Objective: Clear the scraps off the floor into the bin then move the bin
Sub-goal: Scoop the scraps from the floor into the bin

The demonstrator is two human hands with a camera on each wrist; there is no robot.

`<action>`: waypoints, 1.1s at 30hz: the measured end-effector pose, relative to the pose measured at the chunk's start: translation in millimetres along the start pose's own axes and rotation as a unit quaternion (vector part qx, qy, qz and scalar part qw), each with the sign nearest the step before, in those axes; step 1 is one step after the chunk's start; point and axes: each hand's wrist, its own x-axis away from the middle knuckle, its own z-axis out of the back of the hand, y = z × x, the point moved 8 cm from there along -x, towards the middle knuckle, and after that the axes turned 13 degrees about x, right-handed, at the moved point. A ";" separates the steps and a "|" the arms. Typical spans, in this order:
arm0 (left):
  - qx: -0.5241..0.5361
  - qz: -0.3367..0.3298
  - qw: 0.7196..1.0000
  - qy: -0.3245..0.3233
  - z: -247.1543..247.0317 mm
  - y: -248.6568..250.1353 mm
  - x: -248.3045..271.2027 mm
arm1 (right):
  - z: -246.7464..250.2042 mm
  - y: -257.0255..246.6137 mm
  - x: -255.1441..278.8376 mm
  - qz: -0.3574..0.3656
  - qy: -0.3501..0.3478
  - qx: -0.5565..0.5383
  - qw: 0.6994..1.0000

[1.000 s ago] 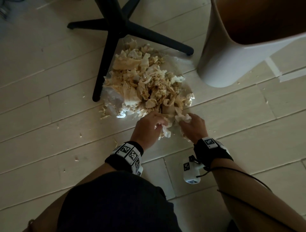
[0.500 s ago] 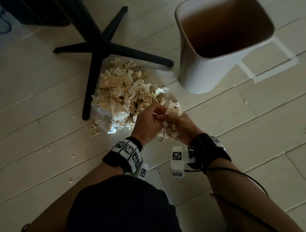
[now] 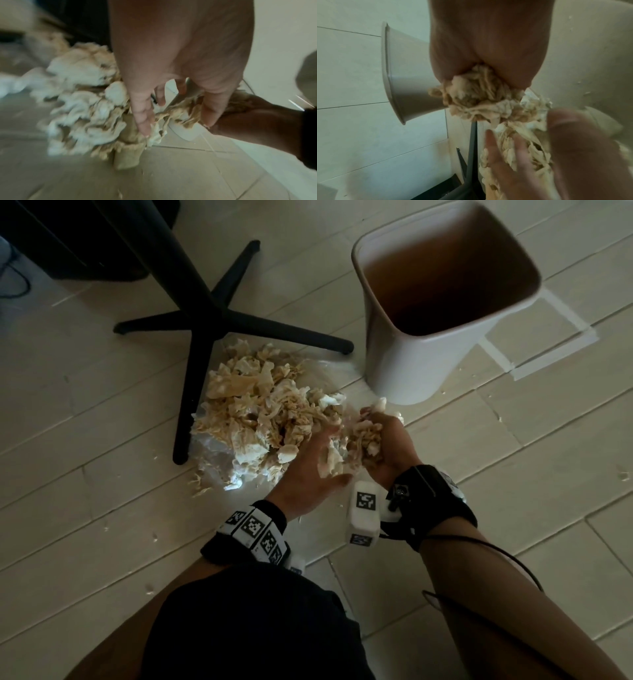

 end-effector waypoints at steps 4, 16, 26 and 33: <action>0.169 0.114 0.979 -0.023 -17.3 -12.9 8.0 | -5.5 -13.4 9.1 0.020 0.007 -0.036 0.999; 0.153 0.057 0.986 0.027 2.9 20.0 -7.4 | -19.6 -30.1 35.5 0.013 -0.167 0.006 0.986; 0.135 0.009 0.987 0.085 -0.9 23.9 -12.8 | -8.1 -24.3 15.0 0.017 -0.077 0.093 0.993; 0.058 -0.069 0.980 0.179 6.1 45.4 -13.2 | -4.3 -22.6 11.6 0.085 -0.028 0.101 0.991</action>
